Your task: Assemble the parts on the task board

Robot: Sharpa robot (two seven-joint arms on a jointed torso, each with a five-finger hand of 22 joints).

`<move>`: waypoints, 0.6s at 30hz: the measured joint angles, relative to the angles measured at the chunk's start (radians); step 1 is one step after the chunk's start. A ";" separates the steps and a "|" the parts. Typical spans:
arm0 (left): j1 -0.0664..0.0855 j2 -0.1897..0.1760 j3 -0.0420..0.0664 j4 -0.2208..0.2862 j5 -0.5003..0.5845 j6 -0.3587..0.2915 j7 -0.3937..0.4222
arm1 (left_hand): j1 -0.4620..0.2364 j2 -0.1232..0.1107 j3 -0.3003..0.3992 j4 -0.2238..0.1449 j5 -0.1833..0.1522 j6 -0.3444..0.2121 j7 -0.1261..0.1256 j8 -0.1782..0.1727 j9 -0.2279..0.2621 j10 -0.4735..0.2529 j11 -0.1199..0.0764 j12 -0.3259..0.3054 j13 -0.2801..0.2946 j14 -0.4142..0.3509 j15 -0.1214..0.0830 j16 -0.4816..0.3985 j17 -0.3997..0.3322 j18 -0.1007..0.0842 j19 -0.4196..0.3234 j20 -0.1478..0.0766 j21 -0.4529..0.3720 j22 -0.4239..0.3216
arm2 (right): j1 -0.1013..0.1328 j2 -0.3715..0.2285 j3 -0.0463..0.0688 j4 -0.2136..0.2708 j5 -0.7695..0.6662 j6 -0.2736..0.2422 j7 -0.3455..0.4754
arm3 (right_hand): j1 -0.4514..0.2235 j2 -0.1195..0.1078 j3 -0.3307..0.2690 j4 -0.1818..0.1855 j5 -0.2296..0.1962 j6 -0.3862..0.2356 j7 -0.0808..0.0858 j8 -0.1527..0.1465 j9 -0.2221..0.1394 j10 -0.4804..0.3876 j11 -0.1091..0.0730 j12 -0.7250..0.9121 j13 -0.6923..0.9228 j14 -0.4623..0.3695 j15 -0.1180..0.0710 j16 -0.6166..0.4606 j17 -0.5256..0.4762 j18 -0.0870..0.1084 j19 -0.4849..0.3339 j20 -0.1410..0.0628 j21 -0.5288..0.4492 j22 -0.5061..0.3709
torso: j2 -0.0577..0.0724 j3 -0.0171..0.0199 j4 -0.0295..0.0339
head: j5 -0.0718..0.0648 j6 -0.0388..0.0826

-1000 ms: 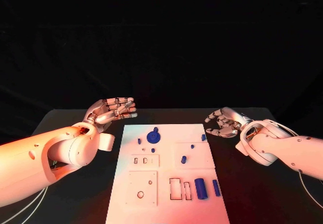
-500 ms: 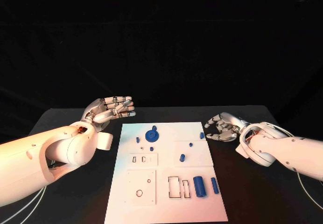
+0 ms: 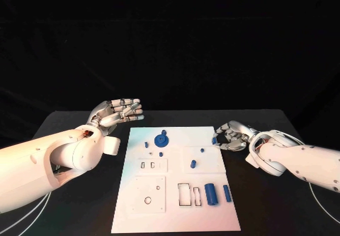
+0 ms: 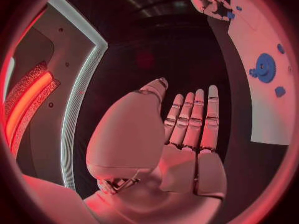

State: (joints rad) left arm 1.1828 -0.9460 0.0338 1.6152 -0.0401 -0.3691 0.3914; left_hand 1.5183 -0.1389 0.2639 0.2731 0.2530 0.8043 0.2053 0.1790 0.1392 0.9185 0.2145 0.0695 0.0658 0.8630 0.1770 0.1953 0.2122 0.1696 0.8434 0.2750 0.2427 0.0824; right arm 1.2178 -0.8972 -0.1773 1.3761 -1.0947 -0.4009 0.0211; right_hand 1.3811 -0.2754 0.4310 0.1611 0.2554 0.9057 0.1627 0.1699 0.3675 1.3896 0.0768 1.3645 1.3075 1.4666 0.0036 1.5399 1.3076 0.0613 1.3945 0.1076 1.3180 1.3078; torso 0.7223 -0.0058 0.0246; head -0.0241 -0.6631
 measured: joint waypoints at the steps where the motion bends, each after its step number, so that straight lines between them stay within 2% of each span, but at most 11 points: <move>1: 0.000 0.000 0.000 0.000 0.000 0.000 0.000 | 0.000 0.000 0.000 0.000 0.000 0.000 0.000 0.000 0.000 0.000 0.000 0.000 0.000 0.000 0.000 0.000 0.000 0.000 0.000 0.000 0.000 0.000 | 0.000 0.002 0.000 -0.001 0.000 0.000 0.000 | 0.004 0.004 0.000 0.000 0.000 0.000 0.000 0.000 0.000 0.000 0.000 0.000 0.000 0.000 0.000 0.000 0.000 0.000 0.000 0.000 0.000 0.000 | 0.000 0.0000 0.0000 | 0.000 -0.001; 9: 0.000 0.000 0.000 0.000 0.000 0.000 0.000 | 0.000 0.000 0.000 0.000 0.000 0.000 0.000 0.000 0.000 0.000 0.000 0.000 0.000 0.000 0.000 0.000 0.000 0.000 0.000 0.000 0.000 0.000 | -0.001 0.010 0.000 -0.008 -0.001 0.001 -0.001 | 0.004 0.004 0.000 0.000 0.000 0.007 0.000 0.000 0.000 0.000 0.000 0.004 0.000 0.000 0.000 0.000 0.000 0.000 0.000 0.000 0.005 0.000 | -0.001 -0.0012 -0.0007 | 0.001 -0.003; 15: 0.000 -0.001 0.000 0.000 0.000 0.000 0.000 | 0.000 0.000 0.000 0.000 0.000 0.000 0.000 0.000 0.000 0.000 0.000 0.000 0.000 0.000 0.000 0.000 0.000 0.000 0.000 0.000 0.000 0.000 | -0.001 0.015 0.000 -0.015 -0.001 0.001 -0.002 | 0.004 0.020 0.004 -0.001 0.000 0.020 -0.003 0.000 0.000 0.000 0.000 0.004 0.000 0.000 0.000 0.000 0.000 0.000 0.000 0.000 0.008 0.000 | -0.002 -0.0012 -0.0007 | 0.000 -0.005; 18: 0.000 -0.001 0.000 0.001 0.000 0.001 0.000 | 0.000 0.000 0.000 0.000 0.000 0.000 0.000 0.000 0.000 0.000 0.000 0.000 0.000 0.000 0.000 0.000 0.000 0.000 0.000 0.000 0.000 0.000 | -0.001 0.016 0.000 -0.017 -0.001 0.001 -0.003 | -0.001 0.030 0.013 -0.004 0.000 0.040 -0.007 0.015 0.004 0.004 -0.004 0.008 0.000 0.000 0.000 0.000 0.000 0.000 0.000 0.000 0.008 0.000 | -0.002 -0.0012 -0.0010 | 0.001 -0.005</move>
State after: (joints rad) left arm 1.1828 -0.9467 0.0338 1.6159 -0.0401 -0.3685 0.3911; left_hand 1.5183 -0.1390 0.2641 0.2729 0.2530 0.8043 0.2053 0.1790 0.1392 0.9186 0.2145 0.0695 0.0658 0.8627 0.1773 0.1954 0.2121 0.1697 0.8434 0.2750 0.2427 0.0824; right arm 1.2163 -0.8807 -0.1770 1.3594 -1.0962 -0.3998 0.0182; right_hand 1.3803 -0.2457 0.4435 0.1572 0.2554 0.9452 0.1554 0.1849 0.3712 1.3937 0.0728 1.3728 1.3074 1.4666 0.0036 1.5399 1.3075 0.0614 1.3945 0.1076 1.3264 1.3075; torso 0.7205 -0.0071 0.0237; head -0.0232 -0.6678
